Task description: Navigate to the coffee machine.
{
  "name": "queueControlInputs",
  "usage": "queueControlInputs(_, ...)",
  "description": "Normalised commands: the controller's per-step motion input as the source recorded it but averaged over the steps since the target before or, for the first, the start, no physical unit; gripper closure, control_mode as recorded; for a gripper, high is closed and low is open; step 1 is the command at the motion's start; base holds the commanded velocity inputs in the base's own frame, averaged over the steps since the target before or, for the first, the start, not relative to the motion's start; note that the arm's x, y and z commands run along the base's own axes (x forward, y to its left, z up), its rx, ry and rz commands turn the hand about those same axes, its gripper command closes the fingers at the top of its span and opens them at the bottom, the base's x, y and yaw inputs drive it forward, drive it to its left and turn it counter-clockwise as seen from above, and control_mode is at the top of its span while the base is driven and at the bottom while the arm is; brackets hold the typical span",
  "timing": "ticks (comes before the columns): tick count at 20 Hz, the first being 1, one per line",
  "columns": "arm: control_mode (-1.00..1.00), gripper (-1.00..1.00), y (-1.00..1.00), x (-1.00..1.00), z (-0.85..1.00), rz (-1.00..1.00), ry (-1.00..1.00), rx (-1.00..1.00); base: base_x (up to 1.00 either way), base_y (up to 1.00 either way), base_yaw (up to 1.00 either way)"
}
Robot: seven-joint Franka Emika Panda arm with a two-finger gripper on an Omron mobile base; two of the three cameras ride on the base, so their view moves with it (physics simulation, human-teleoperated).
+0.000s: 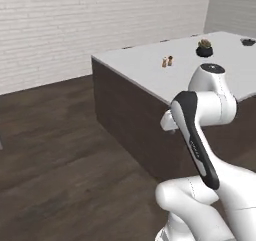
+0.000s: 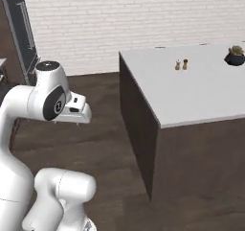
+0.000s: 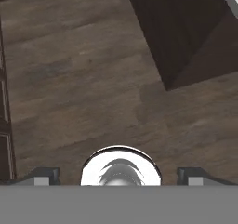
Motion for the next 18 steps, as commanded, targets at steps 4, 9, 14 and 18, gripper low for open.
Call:
queueControlInputs(4,1.00,-1.00,0.00,0.00,0.00,0.00,0.00,0.00,0.44,-0.42,-0.74)
queueControlInputs(9,1.00,-1.00,0.00,0.00,0.00,0.00,0.00,0.00,0.40,-0.42,-0.76)
queueControlInputs(14,1.00,-1.00,0.00,0.00,0.00,0.00,0.00,0.00,0.56,-0.26,-0.73)
queueControlInputs(18,1.00,-1.00,0.00,0.00,0.00,0.00,0.00,0.00,0.81,-0.02,-0.66)
